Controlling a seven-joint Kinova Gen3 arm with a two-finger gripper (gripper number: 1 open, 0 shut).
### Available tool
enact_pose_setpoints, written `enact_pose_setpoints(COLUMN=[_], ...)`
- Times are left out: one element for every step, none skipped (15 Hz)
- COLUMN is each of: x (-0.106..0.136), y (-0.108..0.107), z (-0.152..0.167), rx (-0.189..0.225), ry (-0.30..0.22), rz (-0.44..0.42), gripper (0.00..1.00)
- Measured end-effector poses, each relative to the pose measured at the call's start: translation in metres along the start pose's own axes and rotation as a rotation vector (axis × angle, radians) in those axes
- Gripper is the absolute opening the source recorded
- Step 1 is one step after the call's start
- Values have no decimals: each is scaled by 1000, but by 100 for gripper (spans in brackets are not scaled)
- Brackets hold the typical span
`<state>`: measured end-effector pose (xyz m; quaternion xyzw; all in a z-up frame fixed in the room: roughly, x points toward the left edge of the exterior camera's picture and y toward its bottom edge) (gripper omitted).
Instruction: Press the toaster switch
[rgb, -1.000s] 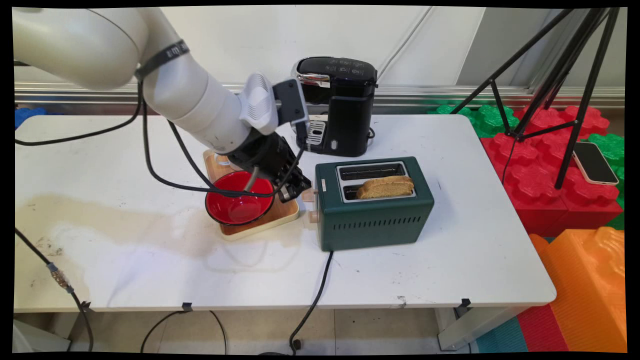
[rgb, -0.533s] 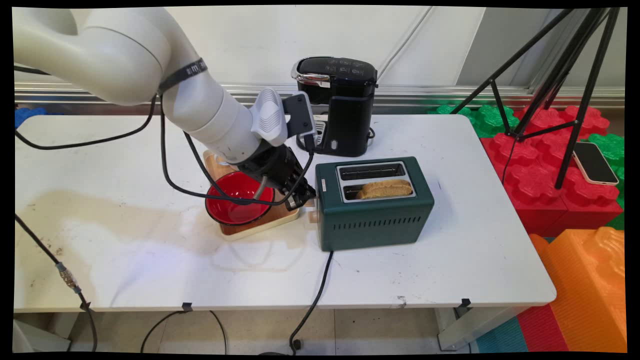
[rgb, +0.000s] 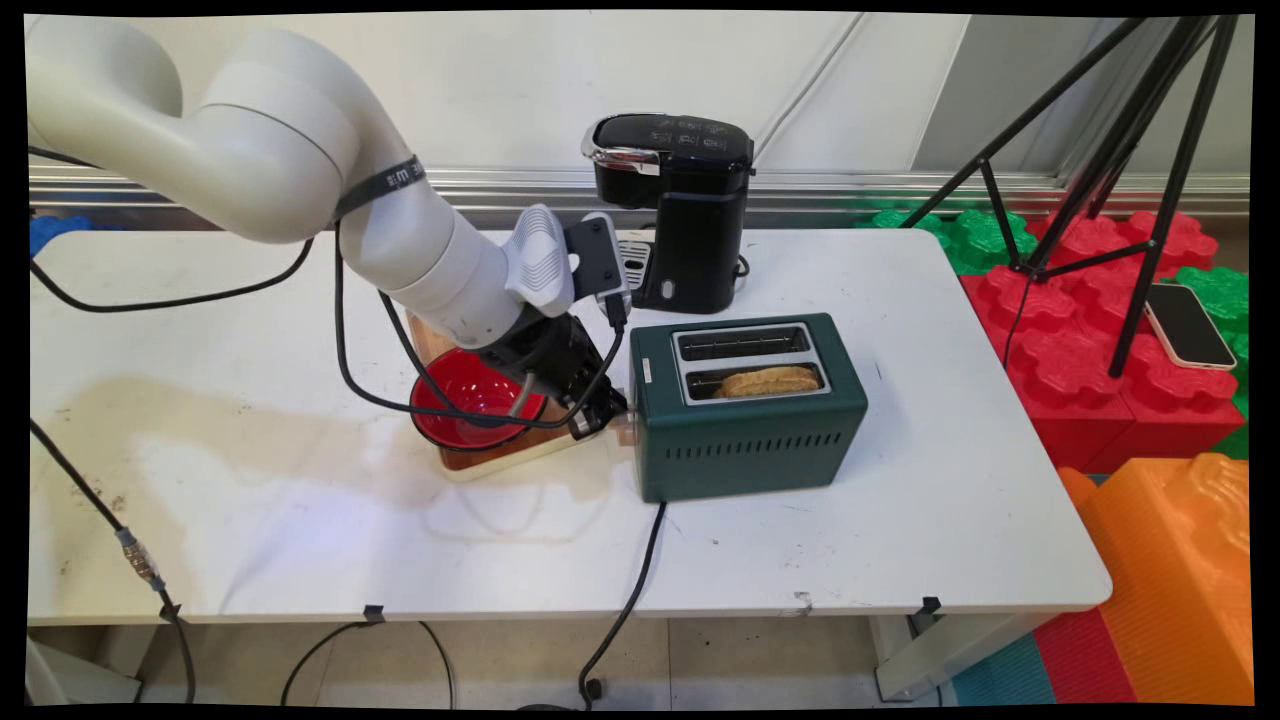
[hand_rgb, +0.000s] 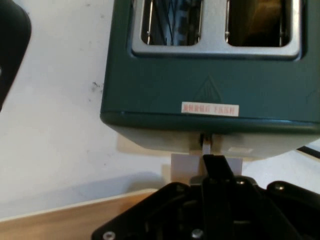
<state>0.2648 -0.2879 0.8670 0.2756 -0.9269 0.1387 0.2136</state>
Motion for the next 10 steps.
enact_pose_setpoints(x=[-1,-3,-4,-5,-5,-5,-5,-5,-5,-5], y=[0,0,0,1,1,1,1,2,2,2], z=[1,2,2,2,2,1,0,-2,-5,-7], rx=[0,0,1,3,4,6,9,13,17,20], ry=[-3,-5,-7,-8,-9,-9,-8,-8,-8,-8], rz=[-1,-1,-2,-4,-4,-4,-4,-4,-4,-3], gripper=[0,0,0,0,0,0,0,0,0,0])
